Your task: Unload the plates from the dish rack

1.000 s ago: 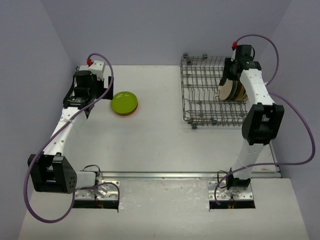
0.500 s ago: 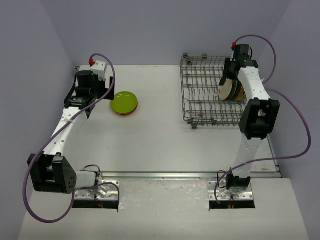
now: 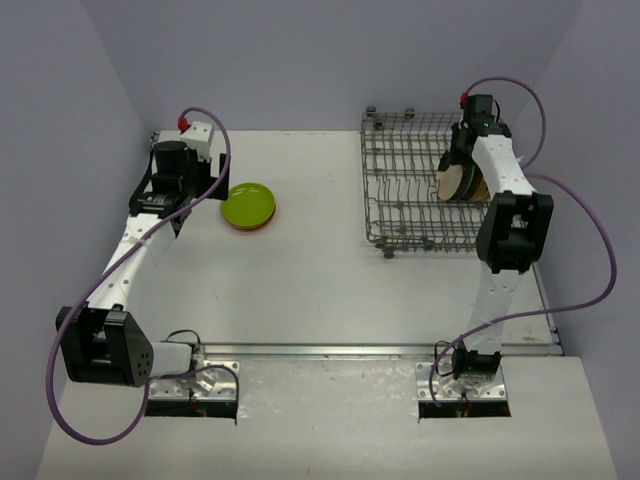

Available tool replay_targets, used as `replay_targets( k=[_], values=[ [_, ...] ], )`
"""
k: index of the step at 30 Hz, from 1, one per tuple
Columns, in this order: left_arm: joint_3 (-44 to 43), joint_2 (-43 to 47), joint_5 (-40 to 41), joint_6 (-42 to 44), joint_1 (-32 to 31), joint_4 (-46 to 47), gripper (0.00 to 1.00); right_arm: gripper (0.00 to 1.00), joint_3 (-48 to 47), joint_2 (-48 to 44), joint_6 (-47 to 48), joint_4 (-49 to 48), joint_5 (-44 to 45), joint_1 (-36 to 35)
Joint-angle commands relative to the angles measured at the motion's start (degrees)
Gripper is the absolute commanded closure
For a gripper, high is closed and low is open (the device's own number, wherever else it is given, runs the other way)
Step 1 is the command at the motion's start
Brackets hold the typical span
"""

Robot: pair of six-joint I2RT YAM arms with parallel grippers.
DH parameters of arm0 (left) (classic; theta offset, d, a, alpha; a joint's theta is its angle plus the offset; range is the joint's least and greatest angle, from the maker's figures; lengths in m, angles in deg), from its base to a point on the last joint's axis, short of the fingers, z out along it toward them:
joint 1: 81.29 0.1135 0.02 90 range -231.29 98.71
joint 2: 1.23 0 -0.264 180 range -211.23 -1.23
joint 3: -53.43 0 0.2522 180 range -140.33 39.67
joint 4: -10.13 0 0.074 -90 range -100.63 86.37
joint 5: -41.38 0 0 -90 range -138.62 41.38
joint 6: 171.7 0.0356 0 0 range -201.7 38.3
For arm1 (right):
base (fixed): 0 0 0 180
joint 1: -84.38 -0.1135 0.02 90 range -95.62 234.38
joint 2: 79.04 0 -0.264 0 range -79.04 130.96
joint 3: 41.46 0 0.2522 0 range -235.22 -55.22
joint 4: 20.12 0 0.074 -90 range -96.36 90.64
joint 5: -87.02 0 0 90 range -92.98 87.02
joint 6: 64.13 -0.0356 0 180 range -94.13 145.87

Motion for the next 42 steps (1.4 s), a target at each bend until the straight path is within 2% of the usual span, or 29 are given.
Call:
replay_targets(
  k=[1,6,17,20,22,23,25,27,29,30,31,35,39,42],
  values=[
    [-0.6,-0.3,0.2,-0.3,-0.5,2.2,0.00,0.79,-0.5,-1.5,0.5,-1.5,-0.5,0.3],
    [-1.0,-0.5,0.1,-0.5,-0.5,2.1,0.00,1.00,2.3,-4.9,0.2,-2.3,-2.0,0.2],
    [-2.7,-0.8,0.2,-1.4,-0.5,1.5,0.00,1.00,0.8,-14.5,3.1,-3.9,-2.3,-2.3],
    [-3.4,-0.7,-0.2,-2.2,-0.5,1.0,0.00,1.00,-1.7,-17.3,3.4,-3.9,-3.8,-2.8],
    [-4.3,-0.6,-1.9,-3.2,-0.5,-0.1,0.00,1.00,-1.8,-19.0,1.9,-3.9,-7.7,-2.8],
    [-4.8,-0.5,-4.2,-3.6,-0.5,-0.6,0.00,1.00,-1.4,-20.8,0.9,-3.8,-9.8,-2.8],
    [-5.1,0.4,-9.8,-4.4,-0.4,-1.1,0.00,1.00,0.1,-22.8,-0.6,-3.7,-20.3,-2.8],
    [-5.4,2.5,-25.0,-6.4,-0.5,-1.4,0.01,1.00,5.7,-25.8,-5.2,-5.3,-32.7,-2.8],
    [-5.6,3.1,-35.5,-9.3,-0.5,-1.0,0.02,1.00,11.5,-28.0,-7.4,-8.8,-39.9,-3.0],
    [-5.7,3.1,-43.1,-12.2,-0.5,-0.7,0.05,1.00,16.3,-30.2,-9.7,-12.2,-46.6,-3.4],
    [-5.8,2.6,-47.0,-14.7,-0.5,-0.2,0.08,1.00,19.4,-31.6,-11.1,-14.3,-49.6,-3.8],
    [-4.7,1.1,-55.2,-20.6,-0.6,1.5,0.14,1.00,27.2,-35.5,-12.4,-18.1,-54.0,-10.8],
    [-3.4,0.3,-58.3,-21.0,-1.0,1.6,0.17,1.00,31.7,-37.6,-11.6,-19.9,-52.4,-18.0],
    [-2.5,0.0,-58.6,-20.9,-1.2,1.5,0.23,1.00,32.1,-36.9,-11.6,-19.8,-52.4,-21.4]
  ],
)
